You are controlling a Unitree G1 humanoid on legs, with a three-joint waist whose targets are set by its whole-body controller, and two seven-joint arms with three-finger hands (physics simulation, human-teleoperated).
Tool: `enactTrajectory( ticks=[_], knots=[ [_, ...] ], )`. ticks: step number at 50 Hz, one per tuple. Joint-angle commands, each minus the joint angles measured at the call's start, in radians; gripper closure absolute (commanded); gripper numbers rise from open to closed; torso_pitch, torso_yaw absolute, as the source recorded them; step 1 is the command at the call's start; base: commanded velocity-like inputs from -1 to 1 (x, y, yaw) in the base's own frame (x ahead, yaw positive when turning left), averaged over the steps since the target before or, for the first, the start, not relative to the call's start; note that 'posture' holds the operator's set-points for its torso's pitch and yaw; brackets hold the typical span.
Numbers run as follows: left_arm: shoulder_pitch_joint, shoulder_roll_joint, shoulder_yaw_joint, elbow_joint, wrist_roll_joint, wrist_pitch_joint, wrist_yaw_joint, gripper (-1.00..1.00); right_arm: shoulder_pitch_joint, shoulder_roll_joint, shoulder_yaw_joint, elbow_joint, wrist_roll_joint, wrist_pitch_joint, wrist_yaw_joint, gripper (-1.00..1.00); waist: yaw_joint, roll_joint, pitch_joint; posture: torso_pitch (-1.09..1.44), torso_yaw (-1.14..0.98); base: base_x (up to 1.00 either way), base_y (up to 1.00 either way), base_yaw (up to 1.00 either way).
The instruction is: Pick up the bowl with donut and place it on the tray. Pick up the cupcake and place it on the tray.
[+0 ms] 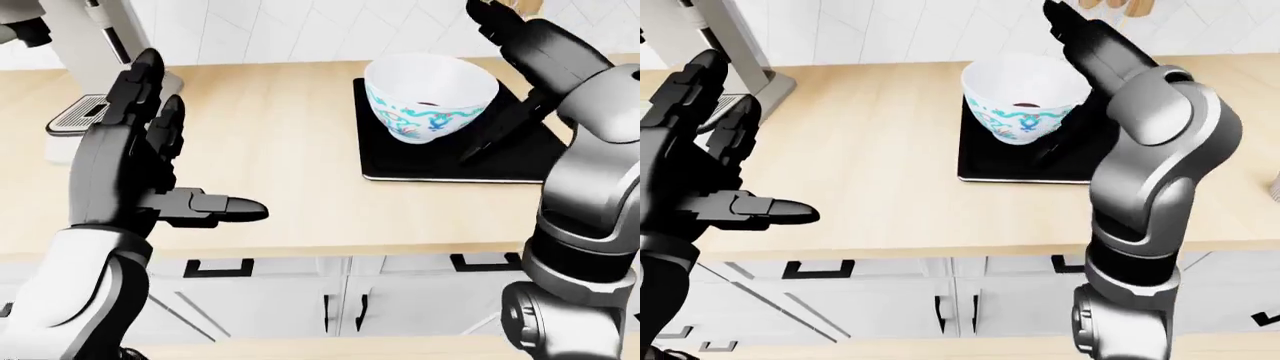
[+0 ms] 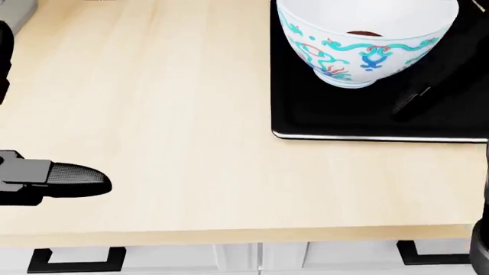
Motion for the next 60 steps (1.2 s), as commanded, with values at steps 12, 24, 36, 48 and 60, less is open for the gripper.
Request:
enactTrajectory(
  ticks=[12,24,36,48,60],
  knots=[
    [-0.029,0.006,0.011,-0.014,0.028,-0.023,-0.016,-1.0,-0.002,-0.039,0.002,-0.031,0.058,0.025,-0.064,-1.0,0.01,0.023,-0.04,0.0,0.0,-0.03,-0.36,0.0],
    [-0.047,0.004,0.029,-0.041,0.018,0.022,-0.013,-1.0,0.006,-0.039,0.005,-0.041,0.066,0.028,-0.068,-1.0,0.027,-0.012,-0.031,0.0,0.0,-0.1,-0.4,0.0],
    [-0.025,0.012,0.038,-0.026,0.018,-0.012,-0.024,-1.0,0.015,-0.022,0.013,-0.045,0.065,0.022,-0.077,-1.0,0.032,0.014,-0.031,0.0,0.0,-0.1,-0.12,0.0],
    [-0.016,0.008,0.026,-0.023,0.021,-0.022,-0.018,-1.0,0.037,-0.018,0.004,-0.047,0.076,0.018,-0.093,-1.0,0.018,0.051,-0.046,0.0,0.0,-0.1,-0.34,0.0],
    [-0.017,0.007,0.027,-0.024,0.025,-0.018,-0.021,-1.0,0.049,-0.015,0.007,-0.05,0.085,0.014,-0.112,-1.0,0.019,-0.081,-0.02,0.0,0.0,-0.08,-0.41,0.0]
  ],
)
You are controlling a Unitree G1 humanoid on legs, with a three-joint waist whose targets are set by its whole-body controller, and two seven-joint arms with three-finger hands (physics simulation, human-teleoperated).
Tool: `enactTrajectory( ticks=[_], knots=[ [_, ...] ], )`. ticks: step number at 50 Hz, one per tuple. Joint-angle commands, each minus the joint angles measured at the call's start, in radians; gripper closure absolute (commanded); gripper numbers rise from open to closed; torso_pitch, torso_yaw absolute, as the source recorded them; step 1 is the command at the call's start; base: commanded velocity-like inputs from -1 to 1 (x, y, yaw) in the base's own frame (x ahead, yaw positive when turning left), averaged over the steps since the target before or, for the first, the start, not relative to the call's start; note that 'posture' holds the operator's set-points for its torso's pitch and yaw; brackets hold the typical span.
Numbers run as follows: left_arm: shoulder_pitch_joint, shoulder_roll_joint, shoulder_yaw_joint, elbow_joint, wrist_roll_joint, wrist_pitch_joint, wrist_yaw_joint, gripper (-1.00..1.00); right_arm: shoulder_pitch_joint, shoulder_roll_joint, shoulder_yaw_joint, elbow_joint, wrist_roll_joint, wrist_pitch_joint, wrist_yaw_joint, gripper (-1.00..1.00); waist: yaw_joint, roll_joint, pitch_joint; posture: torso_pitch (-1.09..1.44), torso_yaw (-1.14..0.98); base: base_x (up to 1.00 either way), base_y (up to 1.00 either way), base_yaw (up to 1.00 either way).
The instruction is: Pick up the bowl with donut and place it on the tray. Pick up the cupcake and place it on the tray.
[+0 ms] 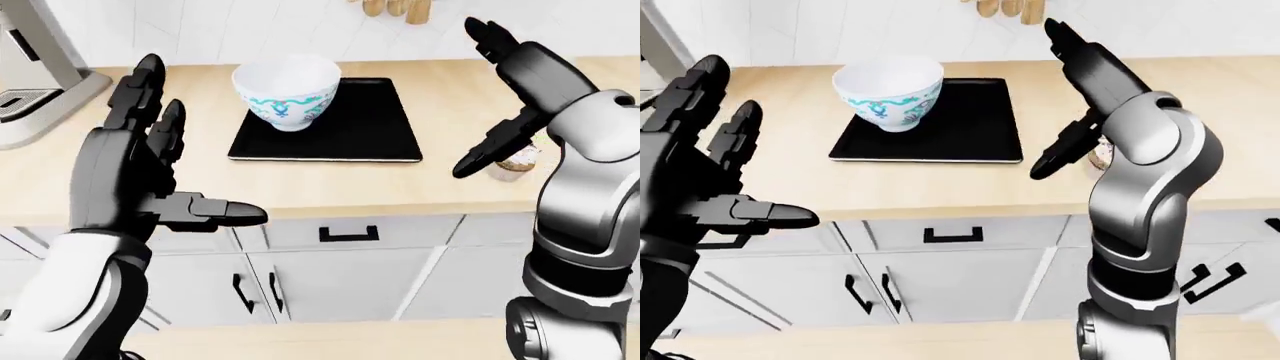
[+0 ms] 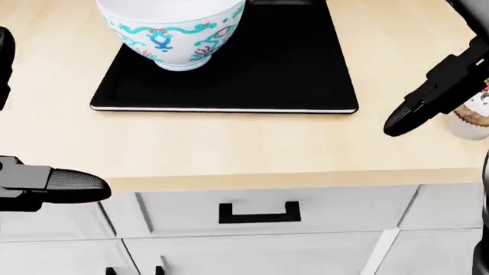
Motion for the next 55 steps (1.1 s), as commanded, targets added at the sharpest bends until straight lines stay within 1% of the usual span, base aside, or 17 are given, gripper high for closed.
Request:
enactTrajectory(
  ticks=[1,12,13,17,20,21,24,30,35,37,38,39,40,41,43,48,55],
  knots=[
    [-0.029,0.018,0.023,-0.01,0.009,-0.033,0.001,-1.0,-0.038,0.001,0.001,-0.024,-0.003,-0.011,-0.03,-1.0,0.006,-0.009,-0.021,0.0,0.0,0.0,0.0,0.0],
    [-0.012,0.017,0.027,-0.003,0.013,-0.053,-0.006,-1.0,-0.068,0.027,0.009,0.001,0.009,0.043,-0.103,-1.0,-0.016,0.021,-0.011,0.0,0.0,0.0,0.0,0.0],
    [-0.012,0.018,0.026,-0.002,0.014,-0.055,-0.006,-1.0,-0.066,0.027,0.012,-0.001,0.009,0.047,-0.105,-1.0,-0.022,0.017,-0.03,0.0,0.0,0.0,0.0,-0.3],
    [-0.012,0.02,0.033,0.0,0.012,-0.056,-0.009,-1.0,-0.054,0.034,0.017,-0.004,0.016,0.055,-0.121,-1.0,-0.03,0.025,-0.037,0.0,0.0,-0.12,0.0,-0.95],
    [-0.009,0.022,0.04,-0.001,0.009,-0.057,-0.009,-1.0,-0.045,0.039,0.017,0.0,0.028,0.05,-0.131,-1.0,-0.034,0.037,-0.025,0.0,0.0,-0.15,0.0,-1.0],
    [-0.011,0.023,0.045,-0.004,0.005,-0.052,-0.009,-1.0,-0.037,0.04,0.026,-0.012,0.029,0.048,-0.119,-1.0,-0.01,0.053,-0.012,0.0,0.0,0.0,0.0,0.0],
    [-0.01,0.026,0.051,-0.004,-0.001,-0.053,-0.008,-1.0,-0.031,0.049,0.033,-0.022,0.027,0.043,-0.108,-1.0,0.007,0.04,0.005,0.0,0.0,0.0,0.0,0.0],
    [-0.002,0.033,0.072,-0.006,-0.018,-0.056,-0.007,-1.0,-0.024,0.061,0.039,-0.03,0.034,0.018,-0.095,-1.0,-0.019,0.048,0.014,0.0,0.0,0.0,0.0,0.0],
    [0.01,0.038,0.081,-0.006,-0.03,-0.066,-0.003,-1.0,-0.025,0.065,0.039,-0.037,0.031,0.019,-0.083,-1.0,-0.036,0.093,0.022,0.0,0.0,0.0,0.0,0.0],
    [0.008,0.039,0.08,-0.005,-0.034,-0.065,0.002,-1.0,-0.026,0.066,0.038,-0.038,0.031,0.02,-0.079,-1.0,-0.044,0.131,0.018,0.0,0.0,0.0,0.0,0.0],
    [0.007,0.04,0.079,-0.006,-0.036,-0.064,0.004,-1.0,-0.026,0.066,0.036,-0.036,0.032,0.019,-0.079,-1.0,-0.049,0.165,0.008,0.0,0.0,0.0,0.0,0.0],
    [0.005,0.041,0.08,-0.007,-0.039,-0.061,0.007,-1.0,-0.027,0.064,0.032,-0.032,0.037,0.017,-0.08,-1.0,-0.039,0.157,-0.01,0.0,0.0,0.05,0.0,0.0],
    [0.004,0.042,0.079,-0.007,-0.042,-0.06,0.009,-1.0,-0.03,0.063,0.032,-0.04,0.035,0.028,-0.073,-1.0,-0.034,0.141,-0.012,0.0,0.0,0.1,0.0,0.0],
    [0.002,0.043,0.079,-0.008,-0.045,-0.056,0.013,-1.0,-0.026,0.062,0.032,-0.043,0.035,0.029,-0.073,-1.0,-0.039,0.147,-0.022,0.0,0.0,0.16,0.0,0.0],
    [0.001,0.044,0.075,-0.008,-0.048,-0.056,0.017,-1.0,-0.026,0.061,0.03,-0.048,0.036,0.035,-0.069,-1.0,-0.029,0.136,-0.033,0.0,0.0,0.22,0.0,0.0],
    [0.008,0.046,0.067,0.0,-0.046,-0.07,0.018,-1.0,-0.025,0.06,0.03,-0.044,0.041,0.036,-0.073,-1.0,-0.013,0.113,-0.026,0.0,0.0,0.26,0.0,0.0],
    [0.014,0.045,0.064,0.007,-0.043,-0.082,0.019,-1.0,-0.028,0.055,0.027,-0.042,0.049,0.041,-0.076,-1.0,0.01,0.06,-0.023,0.0,0.0,0.26,0.0,0.0]
  ],
)
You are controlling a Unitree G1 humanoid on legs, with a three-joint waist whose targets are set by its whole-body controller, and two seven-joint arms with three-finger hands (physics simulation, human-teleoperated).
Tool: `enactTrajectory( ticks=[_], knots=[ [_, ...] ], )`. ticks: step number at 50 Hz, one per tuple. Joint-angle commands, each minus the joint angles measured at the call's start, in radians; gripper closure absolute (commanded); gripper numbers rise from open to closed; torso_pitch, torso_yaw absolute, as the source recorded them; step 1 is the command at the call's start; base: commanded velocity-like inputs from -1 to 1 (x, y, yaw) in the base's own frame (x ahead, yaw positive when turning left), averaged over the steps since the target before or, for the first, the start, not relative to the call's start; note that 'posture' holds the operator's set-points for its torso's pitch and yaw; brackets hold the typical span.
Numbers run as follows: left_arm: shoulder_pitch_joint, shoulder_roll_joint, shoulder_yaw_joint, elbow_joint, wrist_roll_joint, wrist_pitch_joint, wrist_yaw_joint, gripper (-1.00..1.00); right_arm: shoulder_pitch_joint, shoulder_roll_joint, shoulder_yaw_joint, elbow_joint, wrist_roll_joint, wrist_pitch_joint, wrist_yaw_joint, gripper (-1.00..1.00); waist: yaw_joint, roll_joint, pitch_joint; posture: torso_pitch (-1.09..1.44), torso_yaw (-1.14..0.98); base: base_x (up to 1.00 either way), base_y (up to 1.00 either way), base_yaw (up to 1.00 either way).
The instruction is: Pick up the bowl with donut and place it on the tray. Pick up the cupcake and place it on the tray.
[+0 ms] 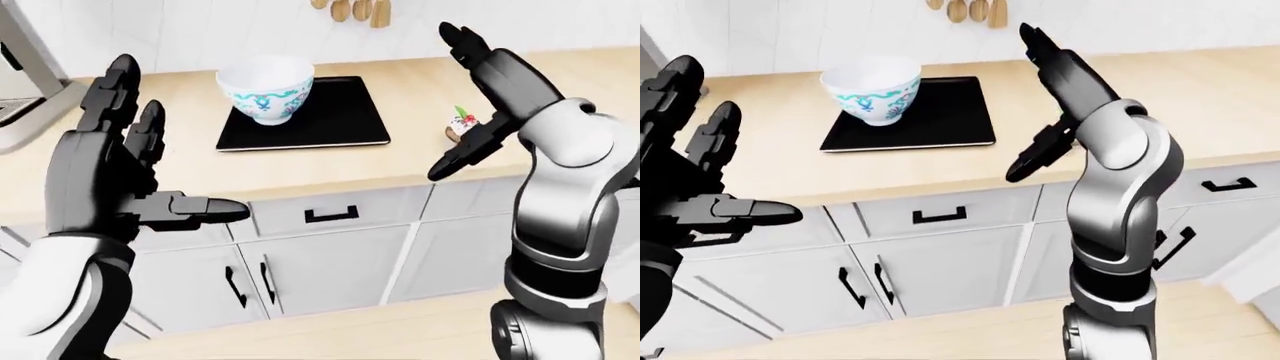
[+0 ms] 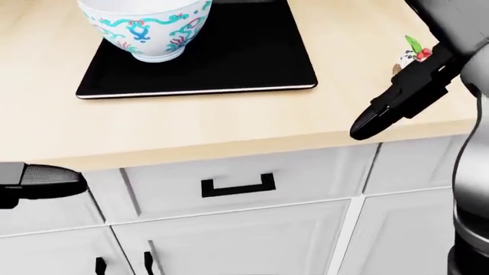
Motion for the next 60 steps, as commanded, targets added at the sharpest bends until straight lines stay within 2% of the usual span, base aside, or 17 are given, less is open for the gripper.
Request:
enactTrajectory(
  ticks=[1,3,4,8,13,15,18,19,22,38,39,43,47,48,52,57,60],
  knots=[
    [-0.024,0.008,0.002,-0.017,-0.002,-0.032,-0.002,-1.0,-0.029,-0.015,-0.021,-0.028,-0.007,-0.004,-0.017,-1.0,-0.004,-0.001,-0.019,0.0,0.0,0.27,0.0,0.0],
    [-0.023,0.008,0.001,-0.016,-0.002,-0.033,-0.002,-1.0,-0.027,-0.016,-0.021,-0.029,-0.006,-0.004,-0.018,-1.0,0.001,-0.038,-0.026,0.0,0.0,0.27,0.0,0.0],
    [-0.022,0.009,0.0,-0.014,-0.001,-0.037,-0.003,-1.0,-0.022,-0.016,-0.023,-0.031,-0.003,-0.004,-0.021,-1.0,-0.003,-0.017,-0.018,0.0,0.0,0.27,0.0,0.0],
    [-0.024,0.009,-0.002,-0.012,0.0,-0.038,-0.002,-1.0,-0.02,-0.018,-0.024,-0.031,0.002,-0.003,-0.024,-1.0,-0.013,-0.026,-0.013,0.0,0.0,0.26,0.0,0.0],
    [-0.032,0.014,0.012,-0.015,-0.009,-0.028,-0.002,-1.0,-0.02,-0.022,-0.022,-0.033,0.001,-0.001,-0.026,-1.0,-0.014,0.007,0.009,0.0,0.0,0.23,0.0,0.0],
    [-0.032,0.015,0.019,-0.019,-0.015,-0.024,-0.001,-1.0,-0.02,-0.02,-0.022,-0.034,0.001,-0.001,-0.029,-1.0,-0.028,0.017,0.001,0.0,0.0,0.0,0.0,0.0],
    [-0.035,0.018,0.033,-0.027,-0.029,-0.014,0.004,-1.0,-0.021,-0.021,-0.023,-0.037,0.002,0.001,-0.027,-1.0,-0.052,0.077,-0.027,0.0,0.0,0.0,0.0,0.0],
    [-0.035,0.019,0.033,-0.027,-0.03,-0.013,0.005,-1.0,-0.021,-0.021,-0.022,-0.038,0.002,0.002,-0.026,-1.0,-0.047,0.045,-0.001,0.0,0.0,0.0,0.0,0.0],
    [-0.04,0.022,0.035,-0.029,-0.038,-0.008,0.01,-1.0,-0.021,-0.022,-0.022,-0.041,0.001,0.004,-0.023,-1.0,-0.044,0.04,-0.017,0.0,0.0,0.0,0.0,0.0],
    [-0.022,0.033,0.04,-0.025,-0.065,-0.027,0.029,-1.0,-0.012,-0.02,-0.023,-0.044,0.005,0.005,-0.023,-1.0,-0.032,0.026,-0.018,0.0,0.0,0.0,0.0,0.0],
    [-0.021,0.033,0.039,-0.024,-0.066,-0.029,0.031,-1.0,-0.01,-0.019,-0.023,-0.042,0.006,0.003,-0.025,-1.0,-0.029,0.029,-0.038,0.0,0.0,0.07,-0.03,0.0],
    [-0.023,0.035,0.043,-0.027,-0.075,-0.025,0.037,-1.0,-0.01,-0.021,-0.023,-0.05,0.004,0.008,-0.022,-1.0,-0.022,0.03,0.0,0.0,0.0,0.06,-0.02,0.0],
    [-0.024,0.039,0.052,-0.029,-0.087,-0.021,0.042,-1.0,-0.009,-0.021,-0.024,-0.045,0.009,0.004,-0.024,-1.0,-0.027,0.029,-0.016,0.0,0.0,0.0,0.0,0.0],
    [-0.02,0.039,0.052,-0.027,-0.087,-0.026,0.042,-1.0,-0.009,-0.02,-0.023,-0.046,0.008,0.007,-0.022,-1.0,-0.026,0.03,-0.037,0.0,0.0,0.12,0.0,0.0],
    [-0.013,0.044,0.048,-0.018,-0.088,-0.042,0.043,-1.0,-0.011,-0.019,-0.02,-0.051,0.004,0.015,-0.015,-1.0,-0.019,0.05,0.009,0.0,0.0,0.31,-0.15,0.0],
    [-0.024,0.049,0.053,-0.02,-0.102,-0.028,0.052,-1.0,-0.008,-0.017,-0.021,-0.041,0.01,0.003,-0.024,-1.0,-0.003,0.042,0.006,0.0,0.0,0.37,-0.2,0.0],
    [-0.022,0.053,0.052,-0.015,-0.106,-0.035,0.056,-1.0,-0.013,-0.018,-0.021,-0.042,0.008,0.006,-0.024,-1.0,0.003,0.008,0.012,0.0,0.0,0.34,-0.11,0.0]
  ],
)
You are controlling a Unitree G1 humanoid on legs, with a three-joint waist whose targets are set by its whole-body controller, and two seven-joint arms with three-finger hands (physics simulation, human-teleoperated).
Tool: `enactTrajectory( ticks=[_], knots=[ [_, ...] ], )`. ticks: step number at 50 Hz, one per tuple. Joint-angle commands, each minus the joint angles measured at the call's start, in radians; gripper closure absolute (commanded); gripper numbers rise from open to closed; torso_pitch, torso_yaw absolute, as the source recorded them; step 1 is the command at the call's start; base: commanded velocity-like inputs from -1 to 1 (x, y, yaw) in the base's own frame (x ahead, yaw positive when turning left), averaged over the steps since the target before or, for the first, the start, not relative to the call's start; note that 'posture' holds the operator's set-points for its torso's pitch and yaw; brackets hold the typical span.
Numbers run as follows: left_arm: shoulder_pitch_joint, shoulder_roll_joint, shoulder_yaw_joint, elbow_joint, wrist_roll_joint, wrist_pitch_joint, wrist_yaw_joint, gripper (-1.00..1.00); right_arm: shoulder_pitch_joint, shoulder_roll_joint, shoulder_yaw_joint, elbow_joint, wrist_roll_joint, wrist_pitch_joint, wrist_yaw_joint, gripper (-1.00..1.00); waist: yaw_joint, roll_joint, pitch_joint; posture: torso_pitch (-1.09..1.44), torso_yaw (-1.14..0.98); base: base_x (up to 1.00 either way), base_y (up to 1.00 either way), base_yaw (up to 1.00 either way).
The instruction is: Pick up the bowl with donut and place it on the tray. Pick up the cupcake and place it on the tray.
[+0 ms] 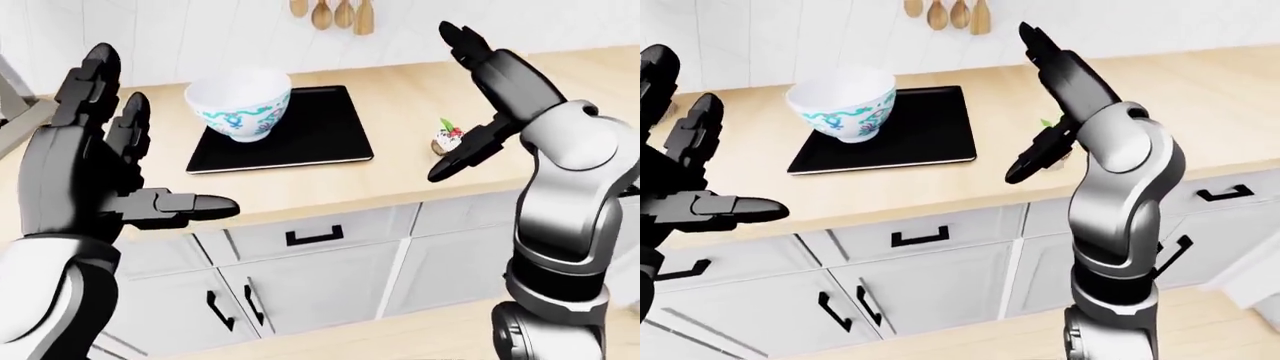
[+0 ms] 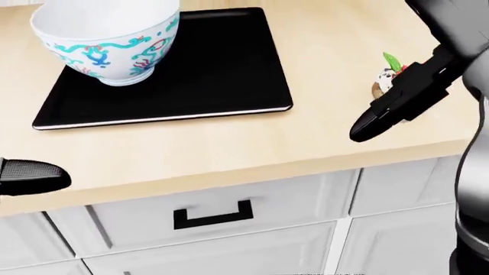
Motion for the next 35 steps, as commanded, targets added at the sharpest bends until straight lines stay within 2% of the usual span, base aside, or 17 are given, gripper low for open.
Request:
enactTrajectory(
  ticks=[1,2,3,4,6,9,12,13,14,15,17,19,20,23,24,26,35],
  knots=[
    [-0.012,0.005,-0.003,-0.012,-0.008,-0.034,-0.001,-1.0,-0.023,-0.013,-0.021,-0.019,-0.014,-0.005,-0.019,-1.0,-0.005,-0.025,-0.012,0.0,0.0,0.29,0.0,0.0],
    [-0.008,0.006,-0.004,-0.012,-0.008,-0.038,-0.001,-1.0,-0.02,-0.012,-0.021,-0.019,-0.014,-0.008,-0.02,-1.0,-0.012,-0.078,-0.027,0.0,0.0,0.21,0.0,0.0],
    [-0.007,0.006,-0.004,-0.012,-0.009,-0.039,-0.001,-1.0,-0.021,-0.012,-0.021,-0.019,-0.014,-0.007,-0.02,-1.0,-0.012,-0.038,-0.017,0.0,0.0,0.21,0.0,0.0],
    [-0.006,0.007,-0.004,-0.011,-0.009,-0.04,0.0,-1.0,-0.022,-0.012,-0.021,-0.018,-0.014,-0.006,-0.019,-1.0,-0.004,-0.045,-0.029,0.0,0.0,0.21,0.0,0.0],
    [-0.004,0.007,-0.003,-0.011,-0.012,-0.042,0.001,-1.0,-0.021,-0.011,-0.018,-0.019,-0.016,-0.007,-0.018,-1.0,-0.015,-0.03,-0.039,0.0,0.0,0.21,0.0,0.0],
    [-0.002,0.01,0.005,-0.013,-0.018,-0.042,0.002,-1.0,-0.019,-0.01,-0.021,-0.015,-0.018,-0.009,-0.024,-1.0,-0.021,-0.004,-0.017,0.0,0.0,0.11,0.0,0.0],
    [0.003,0.011,0.008,-0.017,-0.025,-0.042,0.007,-1.0,-0.017,-0.009,-0.018,-0.016,-0.02,-0.011,-0.022,-1.0,-0.037,0.02,-0.019,0.0,0.0,0.0,0.0,0.0],
    [0.004,0.012,0.008,-0.016,-0.026,-0.044,0.007,-1.0,-0.018,-0.009,-0.018,-0.014,-0.02,-0.012,-0.022,-1.0,-0.042,0.04,-0.023,0.0,0.0,0.0,0.0,0.0],
    [0.005,0.013,0.011,-0.014,-0.027,-0.047,0.007,-1.0,-0.016,-0.009,-0.016,-0.017,-0.022,-0.012,-0.018,-1.0,-0.042,0.075,-0.049,0.0,0.0,0.23,0.0,0.0],
    [0.007,0.014,0.012,-0.013,-0.028,-0.049,0.008,-1.0,-0.015,-0.007,-0.016,-0.016,-0.023,-0.015,-0.019,-1.0,-0.041,0.053,-0.026,0.0,0.0,0.23,0.0,0.0],
    [0.01,0.014,0.013,-0.014,-0.031,-0.05,0.008,-1.0,-0.014,-0.006,-0.018,-0.012,-0.02,-0.02,-0.023,-1.0,-0.028,0.058,-0.029,0.0,0.0,0.23,0.0,0.0],
    [0.012,0.016,0.02,-0.017,-0.038,-0.049,0.01,-1.0,-0.019,-0.005,-0.021,-0.01,-0.022,-0.015,-0.028,-1.0,-0.024,0.059,-0.004,0.0,0.0,0.05,0.0,0.0],
    [0.012,0.017,0.027,-0.021,-0.044,-0.044,0.013,-1.0,-0.022,-0.006,-0.021,-0.015,-0.023,-0.008,-0.024,-1.0,-0.023,0.053,-0.021,0.0,0.0,0.0,0.0,0.0],
    [0.013,0.021,0.042,-0.029,-0.064,-0.036,0.021,-1.0,-0.025,-0.01,-0.021,-0.024,-0.024,-0.002,-0.017,-1.0,-0.025,-0.001,-0.012,0.0,0.0,0.0,0.0,0.0],
    [0.013,0.023,0.048,-0.031,-0.072,-0.033,0.025,-1.0,-0.027,-0.011,-0.021,-0.029,-0.025,0.002,-0.011,-1.0,-0.023,0.028,-0.016,0.0,0.0,0.0,0.0,0.0],
    [0.015,0.027,0.05,-0.029,-0.079,-0.037,0.03,-1.0,-0.029,-0.013,-0.021,-0.031,-0.025,0.004,-0.008,-1.0,-0.028,0.028,-0.03,0.0,0.0,0.0,0.0,0.0],
    [0.015,0.041,0.061,-0.026,-0.113,-0.039,0.055,-1.0,-0.021,-0.014,-0.023,-0.04,-0.023,0.004,-0.004,-1.0,-0.041,0.041,-0.041,0.0,0.0,0.0,0.0,0.0]
  ],
)
